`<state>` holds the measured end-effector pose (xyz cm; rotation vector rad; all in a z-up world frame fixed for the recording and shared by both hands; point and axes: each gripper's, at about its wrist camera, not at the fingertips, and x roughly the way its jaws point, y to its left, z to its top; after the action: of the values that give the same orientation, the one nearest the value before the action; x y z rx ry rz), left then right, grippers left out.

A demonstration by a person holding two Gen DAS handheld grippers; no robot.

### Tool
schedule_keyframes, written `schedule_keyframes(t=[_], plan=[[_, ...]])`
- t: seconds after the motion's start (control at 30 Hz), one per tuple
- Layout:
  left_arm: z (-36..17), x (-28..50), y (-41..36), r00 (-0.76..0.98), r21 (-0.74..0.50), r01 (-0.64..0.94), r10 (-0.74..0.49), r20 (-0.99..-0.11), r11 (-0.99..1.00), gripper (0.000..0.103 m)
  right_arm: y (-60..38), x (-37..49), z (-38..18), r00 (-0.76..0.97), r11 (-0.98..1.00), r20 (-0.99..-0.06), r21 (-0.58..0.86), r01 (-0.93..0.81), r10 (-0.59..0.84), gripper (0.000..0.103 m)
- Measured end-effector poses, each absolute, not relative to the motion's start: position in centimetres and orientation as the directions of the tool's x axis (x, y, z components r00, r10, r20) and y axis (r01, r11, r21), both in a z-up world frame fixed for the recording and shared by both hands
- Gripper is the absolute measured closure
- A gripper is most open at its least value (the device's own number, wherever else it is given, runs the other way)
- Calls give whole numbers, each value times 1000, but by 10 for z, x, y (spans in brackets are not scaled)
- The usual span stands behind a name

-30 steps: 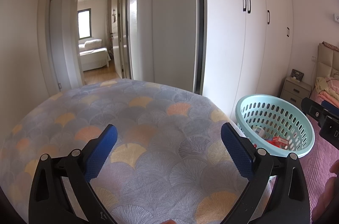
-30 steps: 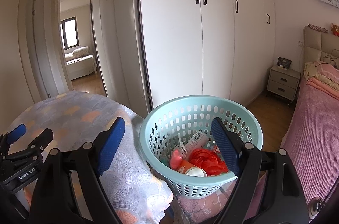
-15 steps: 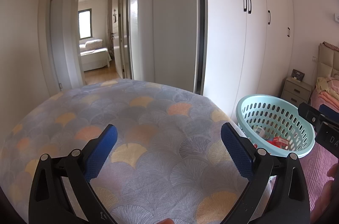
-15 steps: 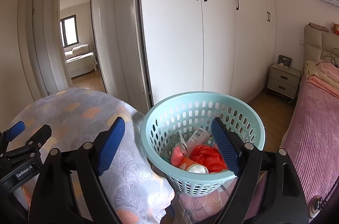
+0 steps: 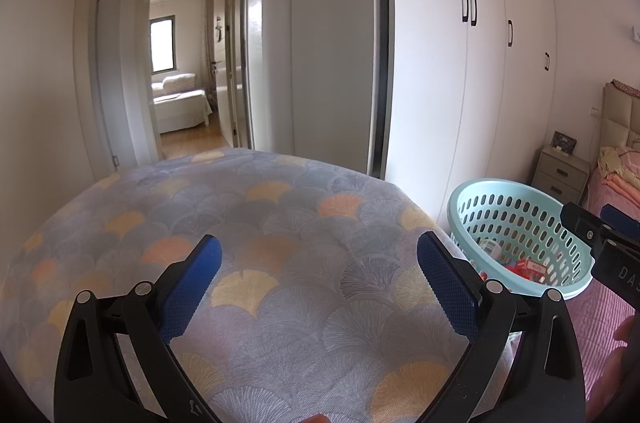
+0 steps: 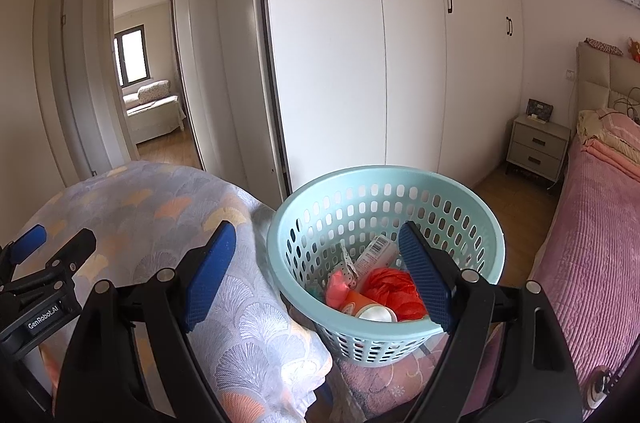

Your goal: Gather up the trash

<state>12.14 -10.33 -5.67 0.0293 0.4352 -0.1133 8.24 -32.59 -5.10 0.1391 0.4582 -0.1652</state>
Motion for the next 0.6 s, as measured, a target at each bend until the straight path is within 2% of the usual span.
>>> schedule_keyframes(t=[0.6], plan=[[-42,110,-91,909,30,69,-51,-413,997,8,-322,80,-42,889,979,-443,102,178,-116,24]])
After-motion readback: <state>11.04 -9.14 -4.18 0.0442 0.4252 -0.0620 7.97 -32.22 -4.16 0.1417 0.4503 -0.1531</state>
